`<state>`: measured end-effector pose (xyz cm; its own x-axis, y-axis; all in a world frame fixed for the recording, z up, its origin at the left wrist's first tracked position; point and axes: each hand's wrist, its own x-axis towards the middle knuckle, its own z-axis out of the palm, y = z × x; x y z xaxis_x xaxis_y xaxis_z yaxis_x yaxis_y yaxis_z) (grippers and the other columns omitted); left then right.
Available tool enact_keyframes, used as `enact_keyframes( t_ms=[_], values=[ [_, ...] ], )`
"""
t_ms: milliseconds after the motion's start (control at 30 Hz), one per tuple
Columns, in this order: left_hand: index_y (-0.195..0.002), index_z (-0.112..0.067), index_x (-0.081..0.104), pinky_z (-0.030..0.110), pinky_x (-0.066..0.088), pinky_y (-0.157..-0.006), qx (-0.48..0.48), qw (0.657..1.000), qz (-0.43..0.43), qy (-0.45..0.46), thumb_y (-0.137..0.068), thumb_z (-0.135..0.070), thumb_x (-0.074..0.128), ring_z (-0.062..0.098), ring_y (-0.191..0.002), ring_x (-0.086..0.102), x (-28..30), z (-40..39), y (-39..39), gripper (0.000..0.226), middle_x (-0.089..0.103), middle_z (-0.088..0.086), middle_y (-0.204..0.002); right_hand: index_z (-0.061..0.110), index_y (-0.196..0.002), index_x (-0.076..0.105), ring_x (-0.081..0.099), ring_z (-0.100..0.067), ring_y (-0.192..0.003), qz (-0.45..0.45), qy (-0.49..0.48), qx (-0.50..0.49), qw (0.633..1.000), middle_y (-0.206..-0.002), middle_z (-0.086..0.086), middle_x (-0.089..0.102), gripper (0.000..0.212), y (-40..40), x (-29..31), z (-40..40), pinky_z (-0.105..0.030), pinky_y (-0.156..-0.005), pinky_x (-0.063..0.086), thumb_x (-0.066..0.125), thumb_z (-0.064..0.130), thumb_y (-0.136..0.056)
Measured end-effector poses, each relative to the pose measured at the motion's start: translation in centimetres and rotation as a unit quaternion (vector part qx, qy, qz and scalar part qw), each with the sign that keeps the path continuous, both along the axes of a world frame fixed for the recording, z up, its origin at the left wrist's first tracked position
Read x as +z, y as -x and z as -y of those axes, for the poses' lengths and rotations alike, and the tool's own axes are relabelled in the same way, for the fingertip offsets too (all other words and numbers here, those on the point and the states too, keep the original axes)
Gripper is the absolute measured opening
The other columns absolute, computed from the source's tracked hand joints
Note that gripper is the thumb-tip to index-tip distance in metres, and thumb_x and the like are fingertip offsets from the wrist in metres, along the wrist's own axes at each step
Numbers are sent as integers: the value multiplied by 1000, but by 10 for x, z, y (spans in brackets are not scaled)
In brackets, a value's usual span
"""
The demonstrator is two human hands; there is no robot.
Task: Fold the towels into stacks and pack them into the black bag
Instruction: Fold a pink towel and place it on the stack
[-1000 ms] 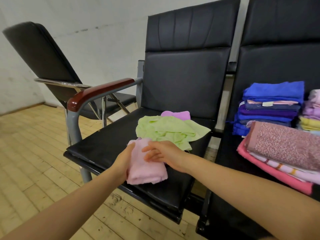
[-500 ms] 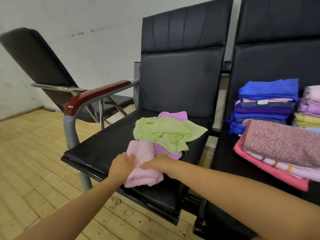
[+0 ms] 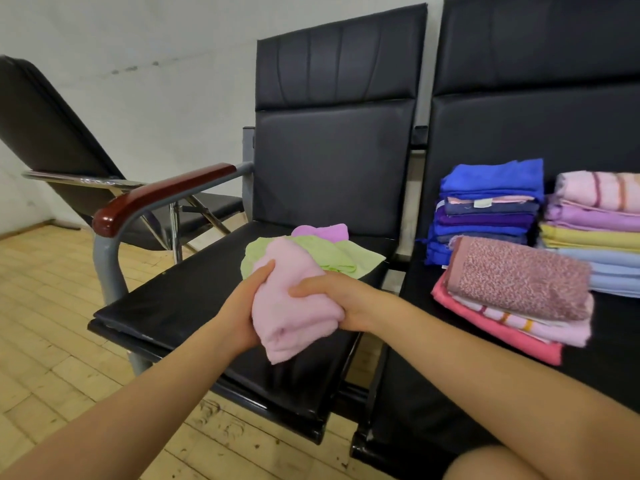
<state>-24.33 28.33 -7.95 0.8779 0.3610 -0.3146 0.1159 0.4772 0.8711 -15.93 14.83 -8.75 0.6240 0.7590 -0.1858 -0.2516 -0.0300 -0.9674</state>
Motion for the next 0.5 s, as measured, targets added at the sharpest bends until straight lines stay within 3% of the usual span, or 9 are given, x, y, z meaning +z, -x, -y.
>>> enact_keyframes(
  t_ms=[100,167,267,333,400,500],
  values=[
    [-122,-16,54,39,48,-75,81,996,3,-25,-90,-37,61,26,-100,59,8,9,-23,38,62,9,-112,11,-119,62,66,-26,-106,-79,-23,-63,995,-116,-11,69,45,-4,-2,21,-38,-87,55,78,17,-77],
    [-122,-17,53,41,50,-83,131,988,28,-82,-91,-31,62,25,-100,60,13,24,-39,36,63,9,-114,13,-115,63,68,-23,-98,-149,-36,-100,983,-107,-9,72,37,-3,-4,39,-35,-80,57,75,20,-81],
    [-125,-14,55,38,50,-87,138,978,83,-131,-93,-23,56,25,-105,62,24,61,-67,34,64,10,-118,8,-110,64,68,-22,-89,-174,-87,-161,968,-94,-9,73,26,-6,2,72,-34,-84,54,69,15,-86],
    [-126,-14,54,32,51,-77,120,975,131,-136,-91,-17,56,21,-100,62,31,90,-85,36,64,6,-114,3,-107,64,66,-27,-97,-137,-111,-246,953,-104,-13,71,24,-21,13,100,-39,-91,53,68,9,-84],
    [-129,-14,49,33,52,-76,93,973,169,-129,-88,-13,58,20,-103,61,36,118,-103,42,61,4,-116,5,-101,64,65,-30,-102,-72,-85,-347,931,-109,-14,69,23,-43,29,133,-45,-93,52,72,10,-81],
    [-129,-17,44,40,54,-82,40,973,171,-147,-87,-13,61,23,-106,56,42,163,-132,46,54,3,-121,9,-93,63,64,-28,-92,121,-21,-474,872,-97,-9,67,25,-79,54,197,-35,-77,53,78,15,-74]
  ],
)
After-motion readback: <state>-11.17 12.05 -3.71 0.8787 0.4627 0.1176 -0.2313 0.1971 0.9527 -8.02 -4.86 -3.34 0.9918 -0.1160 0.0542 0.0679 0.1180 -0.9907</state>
